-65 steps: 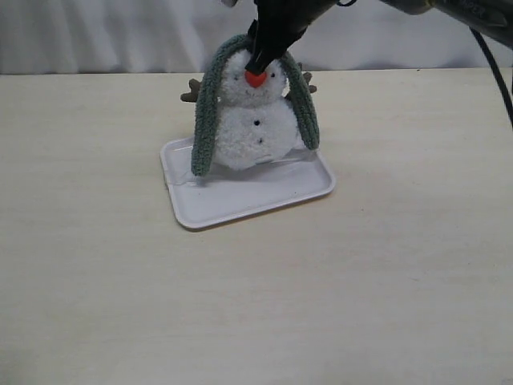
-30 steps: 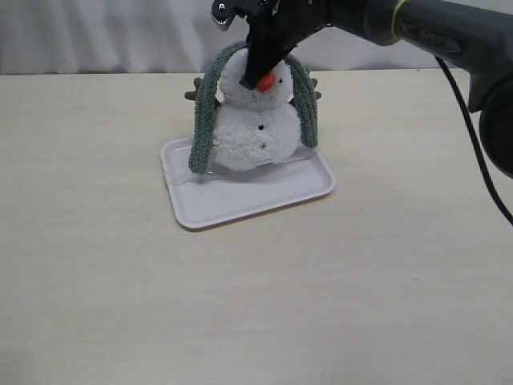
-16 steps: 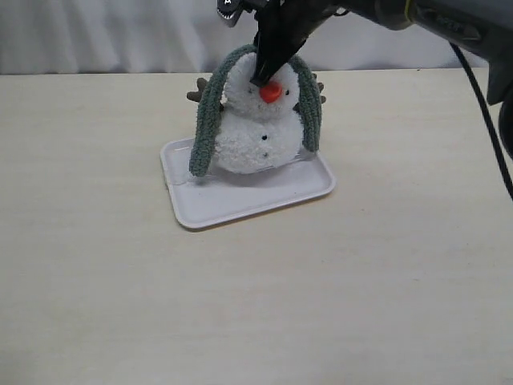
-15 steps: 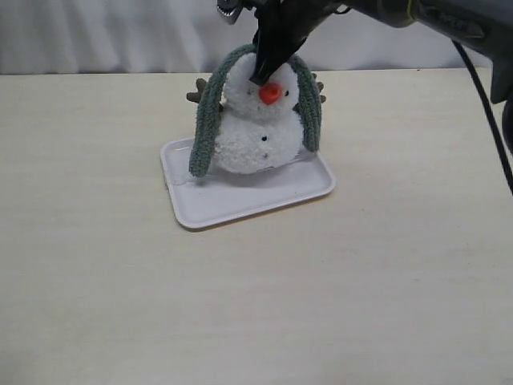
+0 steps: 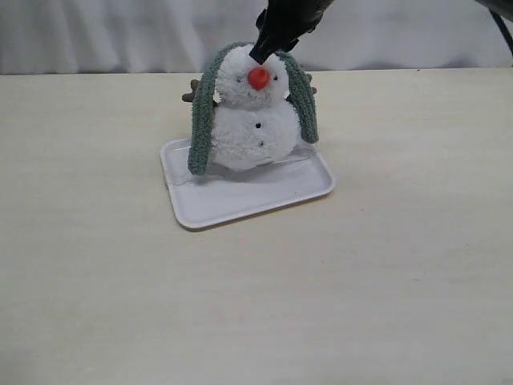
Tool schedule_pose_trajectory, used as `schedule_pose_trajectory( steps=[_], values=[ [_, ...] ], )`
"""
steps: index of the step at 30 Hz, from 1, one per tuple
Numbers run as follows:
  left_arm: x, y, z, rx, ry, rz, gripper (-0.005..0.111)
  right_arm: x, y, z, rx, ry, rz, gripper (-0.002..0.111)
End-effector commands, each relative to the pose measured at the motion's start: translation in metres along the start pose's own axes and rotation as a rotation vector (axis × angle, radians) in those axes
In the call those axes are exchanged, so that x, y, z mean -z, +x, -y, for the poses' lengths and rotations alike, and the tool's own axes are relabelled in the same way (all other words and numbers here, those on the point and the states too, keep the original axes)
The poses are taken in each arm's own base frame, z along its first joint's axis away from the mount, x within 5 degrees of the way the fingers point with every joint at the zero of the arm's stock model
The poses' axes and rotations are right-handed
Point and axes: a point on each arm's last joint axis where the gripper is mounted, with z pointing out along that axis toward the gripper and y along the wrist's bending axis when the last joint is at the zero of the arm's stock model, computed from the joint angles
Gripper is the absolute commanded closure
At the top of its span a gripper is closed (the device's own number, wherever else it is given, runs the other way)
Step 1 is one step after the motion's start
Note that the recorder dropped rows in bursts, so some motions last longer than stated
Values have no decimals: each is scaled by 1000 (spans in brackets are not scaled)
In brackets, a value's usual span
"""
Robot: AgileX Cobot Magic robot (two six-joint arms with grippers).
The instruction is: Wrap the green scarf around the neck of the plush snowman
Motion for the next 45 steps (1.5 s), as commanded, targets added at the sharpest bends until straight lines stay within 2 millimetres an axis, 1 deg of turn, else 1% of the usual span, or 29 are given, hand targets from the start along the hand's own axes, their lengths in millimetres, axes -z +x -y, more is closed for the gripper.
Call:
schedule_pose_trajectory(
  steps=[1, 2, 4, 7, 9, 11, 14, 17, 20, 25, 27, 30, 33, 36, 37, 41, 43, 44, 45],
  values=[
    [0, 0, 0, -2, 0, 10, 107, 5, 13, 20, -283, 13, -30, 63],
    [0, 0, 0, -2, 0, 10, 107, 5, 20, 26, -326, 0, -51, 63],
    [0, 0, 0, -2, 0, 10, 107, 0, 37, 34, -392, -95, -104, 63],
    [0, 0, 0, -2, 0, 10, 107, -7, 58, 42, -425, -253, -139, 63],
    [0, 0, 0, -2, 0, 10, 107, -14, 70, 42, -424, -334, -145, 63],
    [0, 0, 0, -2, 0, 10, 107, -21, 79, 42, -431, -350, -158, 63],
    [0, 0, 0, -2, 0, 10, 107, -36, 89, 39, -438, -323, -163, 63],
    [0, 0, 0, -2, 0, 10, 107, -51, 94, 32, -434, -313, -155, 63],
    [0, 0, 0, -2, 0, 10, 107, -60, 94, 29, -423, -304, -135, 63],
    [0, 0, 0, -2, 0, 10, 107, -60, 87, 29, -423, -325, -56, 58],
    [0, 0, 0, -2, 0, 10, 107, -62, 87, 30, -424, -312, -48, 58],
    [0, 0, 0, -2, 0, 10, 107, -68, 89, 30, -429, -300, -43, 58],
    [0, 0, 0, -2, 0, 10, 107, -79, 94, 27, -442, -313, -61, 60],
    [0, 0, 0, -2, 0, 10, 107, -86, 99, 24, -439, -328, -87, 64],
    [0, 0, 0, -2, 0, 10, 107, -86, 100, 23, -439, -335, -95, 67],
    [0, 0, 0, -2, 0, 10, 107, -82, 99, 22, -425, -350, -106, 87],
    [0, 0, 0, -2, 0, 10, 107, -78, 97, 23, -420, -347, -99, 100],
    [0, 0, 0, -2, 0, 10, 107, -75, 96, 24, -419, -345, -94, 104],
    [0, 0, 0, -2, 0, 10, 107, -72, 94, 25, -421, -344, -91, 104]
  ],
)
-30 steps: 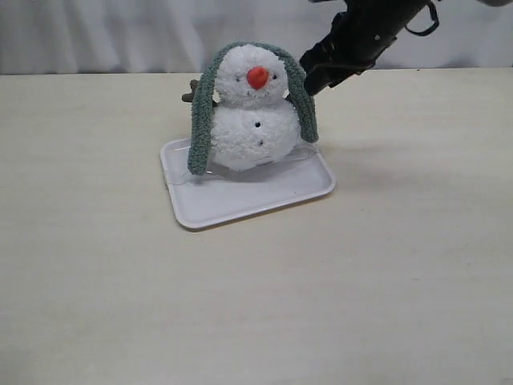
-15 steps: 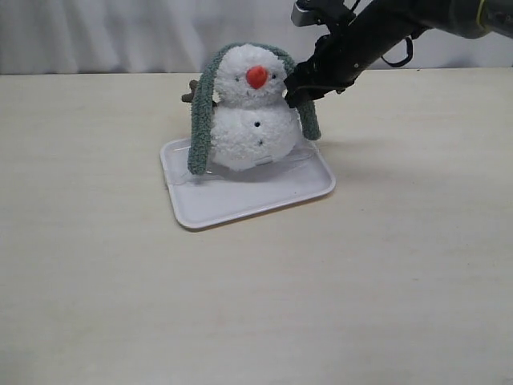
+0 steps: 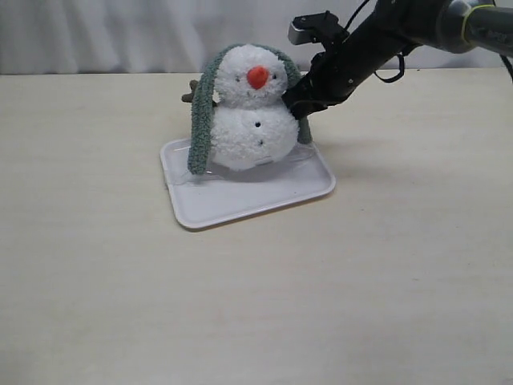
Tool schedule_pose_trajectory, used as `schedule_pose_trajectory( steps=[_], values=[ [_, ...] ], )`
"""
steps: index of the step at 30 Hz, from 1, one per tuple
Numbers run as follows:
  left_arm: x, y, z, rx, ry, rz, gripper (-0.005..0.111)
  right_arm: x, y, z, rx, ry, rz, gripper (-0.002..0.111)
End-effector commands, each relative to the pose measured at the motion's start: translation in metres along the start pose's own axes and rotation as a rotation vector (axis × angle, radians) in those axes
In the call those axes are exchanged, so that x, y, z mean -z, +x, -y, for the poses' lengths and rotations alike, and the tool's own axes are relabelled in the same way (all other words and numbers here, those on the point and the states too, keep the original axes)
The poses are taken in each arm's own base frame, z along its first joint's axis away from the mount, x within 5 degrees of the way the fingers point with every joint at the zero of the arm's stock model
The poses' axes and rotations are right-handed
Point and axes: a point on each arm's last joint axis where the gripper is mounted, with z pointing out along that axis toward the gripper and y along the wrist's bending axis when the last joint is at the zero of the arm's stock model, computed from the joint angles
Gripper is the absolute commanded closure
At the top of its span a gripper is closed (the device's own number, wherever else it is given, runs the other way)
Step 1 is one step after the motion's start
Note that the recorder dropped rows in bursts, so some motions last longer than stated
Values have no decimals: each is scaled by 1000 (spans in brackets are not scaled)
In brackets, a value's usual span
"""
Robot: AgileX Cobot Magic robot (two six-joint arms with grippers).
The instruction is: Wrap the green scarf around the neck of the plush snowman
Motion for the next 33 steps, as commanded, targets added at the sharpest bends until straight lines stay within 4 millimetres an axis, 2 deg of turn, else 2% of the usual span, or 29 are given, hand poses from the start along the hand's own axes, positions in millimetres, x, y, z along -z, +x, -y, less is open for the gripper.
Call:
schedule_pose_trajectory(
  steps=[1, 7, 17, 24, 26, 27, 28, 29, 31, 33],
  values=[
    [0, 0, 0, -2, 0, 10, 107, 15, -4, -4, 17, -1, 7, 104],
    [0, 0, 0, -2, 0, 10, 107, 31, -1, -15, 30, -60, -64, 104],
    [0, 0, 0, -2, 0, 10, 107, 22, 17, -18, 10, -106, -154, 104],
    [0, 0, 0, -2, 0, 10, 107, 24, 16, -20, 7, -124, -160, 103],
    [0, 0, 0, -2, 0, 10, 107, 26, 14, -20, 29, -121, -151, 94],
    [0, 0, 0, -2, 0, 10, 107, 29, 13, -20, 35, -113, -142, 80],
    [0, 0, 0, -2, 0, 10, 107, 31, 12, -21, 32, -109, -139, 71],
    [0, 0, 0, -2, 0, 10, 107, 35, 11, -21, 26, -93, -140, 54],
    [0, 0, 0, -2, 0, 10, 107, 36, 12, -15, 12, -28, -149, 44],
    [0, 0, 0, -2, 0, 10, 107, 28, 10, -7, -53, 42, -114, 45]
  ],
)
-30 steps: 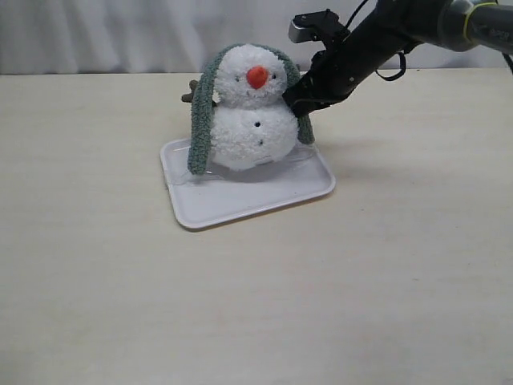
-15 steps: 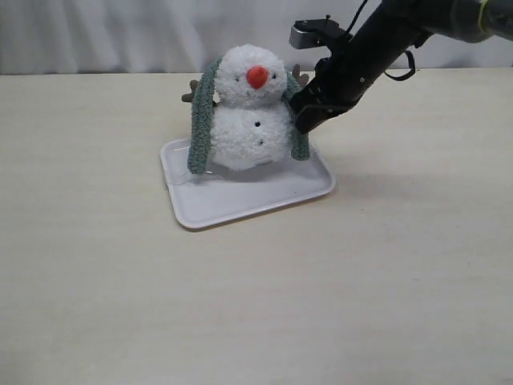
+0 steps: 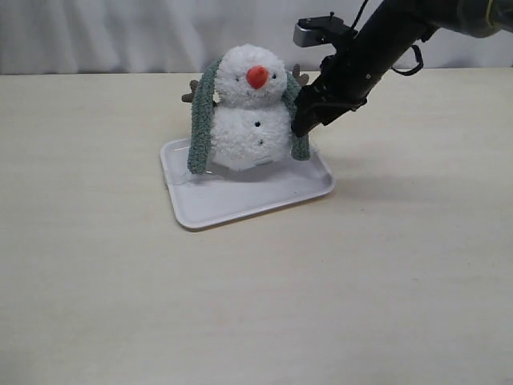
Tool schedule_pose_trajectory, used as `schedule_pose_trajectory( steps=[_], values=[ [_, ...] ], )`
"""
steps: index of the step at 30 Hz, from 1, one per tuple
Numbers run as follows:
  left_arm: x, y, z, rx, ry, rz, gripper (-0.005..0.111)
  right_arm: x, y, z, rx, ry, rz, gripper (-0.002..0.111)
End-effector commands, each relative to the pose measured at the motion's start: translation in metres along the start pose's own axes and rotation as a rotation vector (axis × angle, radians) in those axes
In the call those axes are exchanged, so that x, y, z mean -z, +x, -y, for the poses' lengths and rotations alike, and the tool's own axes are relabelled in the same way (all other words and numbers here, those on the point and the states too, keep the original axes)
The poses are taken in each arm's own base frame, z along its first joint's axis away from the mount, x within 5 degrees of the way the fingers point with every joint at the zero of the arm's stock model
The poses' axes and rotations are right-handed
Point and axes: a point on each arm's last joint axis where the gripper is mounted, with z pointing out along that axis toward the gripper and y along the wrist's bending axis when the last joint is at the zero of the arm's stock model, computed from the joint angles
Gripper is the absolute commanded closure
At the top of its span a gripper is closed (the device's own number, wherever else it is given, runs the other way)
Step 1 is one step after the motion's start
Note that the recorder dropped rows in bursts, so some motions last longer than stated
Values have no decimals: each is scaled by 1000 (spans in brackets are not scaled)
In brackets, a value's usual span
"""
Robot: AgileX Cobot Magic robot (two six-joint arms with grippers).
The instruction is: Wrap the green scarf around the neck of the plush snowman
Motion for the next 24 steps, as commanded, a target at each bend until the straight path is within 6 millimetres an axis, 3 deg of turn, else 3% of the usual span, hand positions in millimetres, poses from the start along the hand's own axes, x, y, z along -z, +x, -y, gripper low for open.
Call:
schedule_pose_trajectory(
  steps=[1, 7, 11, 17, 21, 24],
  values=[
    [0, 0, 0, -2, 0, 10, 107, -7, -5, 13, -86, 101, 62, 45],
    [0, 0, 0, -2, 0, 10, 107, -26, -7, 5, -78, -60, 86, 47],
    [0, 0, 0, -2, 0, 10, 107, -30, -3, 9, -85, -34, 48, 65],
    [0, 0, 0, -2, 0, 10, 107, -30, 2, 6, -71, -60, -9, 104],
    [0, 0, 0, -2, 0, 10, 107, -23, 4, 2, -60, -82, -39, 104],
    [0, 0, 0, -2, 0, 10, 107, -4, 3, -6, -43, -94, -40, 104]
  ],
)
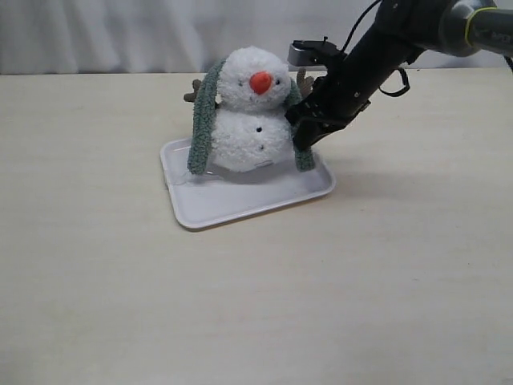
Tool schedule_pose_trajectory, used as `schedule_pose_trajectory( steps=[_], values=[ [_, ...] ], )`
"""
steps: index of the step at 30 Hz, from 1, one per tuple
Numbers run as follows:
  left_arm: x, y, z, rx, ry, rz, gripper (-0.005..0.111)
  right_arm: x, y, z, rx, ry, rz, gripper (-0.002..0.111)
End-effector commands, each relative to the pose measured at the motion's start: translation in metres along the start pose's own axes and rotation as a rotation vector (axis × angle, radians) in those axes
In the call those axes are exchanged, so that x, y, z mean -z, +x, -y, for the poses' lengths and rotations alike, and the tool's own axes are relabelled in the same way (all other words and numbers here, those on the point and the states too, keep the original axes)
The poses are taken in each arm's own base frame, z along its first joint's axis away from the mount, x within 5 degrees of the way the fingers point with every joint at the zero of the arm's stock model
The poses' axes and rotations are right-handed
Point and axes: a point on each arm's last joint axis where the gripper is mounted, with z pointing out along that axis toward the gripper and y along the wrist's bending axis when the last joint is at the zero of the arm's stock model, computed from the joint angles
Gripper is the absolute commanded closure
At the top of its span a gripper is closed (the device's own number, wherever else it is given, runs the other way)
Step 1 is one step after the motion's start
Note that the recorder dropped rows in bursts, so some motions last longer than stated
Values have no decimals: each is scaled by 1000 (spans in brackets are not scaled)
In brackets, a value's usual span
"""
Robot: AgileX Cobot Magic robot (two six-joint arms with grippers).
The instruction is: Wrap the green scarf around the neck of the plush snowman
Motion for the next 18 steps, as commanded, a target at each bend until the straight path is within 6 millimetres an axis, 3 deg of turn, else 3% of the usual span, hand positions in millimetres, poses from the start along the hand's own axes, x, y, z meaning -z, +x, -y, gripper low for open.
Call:
schedule_pose_trajectory(
  steps=[1, 4, 7, 14, 18],
  values=[
    [0, 0, 0, -2, 0, 10, 107, 31, 1, -16, 40, -18, -12, 104],
    [0, 0, 0, -2, 0, 10, 107, 47, 1, -24, 48, -24, -9, 104],
    [0, 0, 0, -2, 0, 10, 107, 50, 1, -26, 48, -29, 0, 104],
    [0, 0, 0, -2, 0, 10, 107, 8, 17, -11, -50, -40, -53, 104],
    [0, 0, 0, -2, 0, 10, 107, -2, 22, -9, -61, -66, -106, 104]
  ],
)
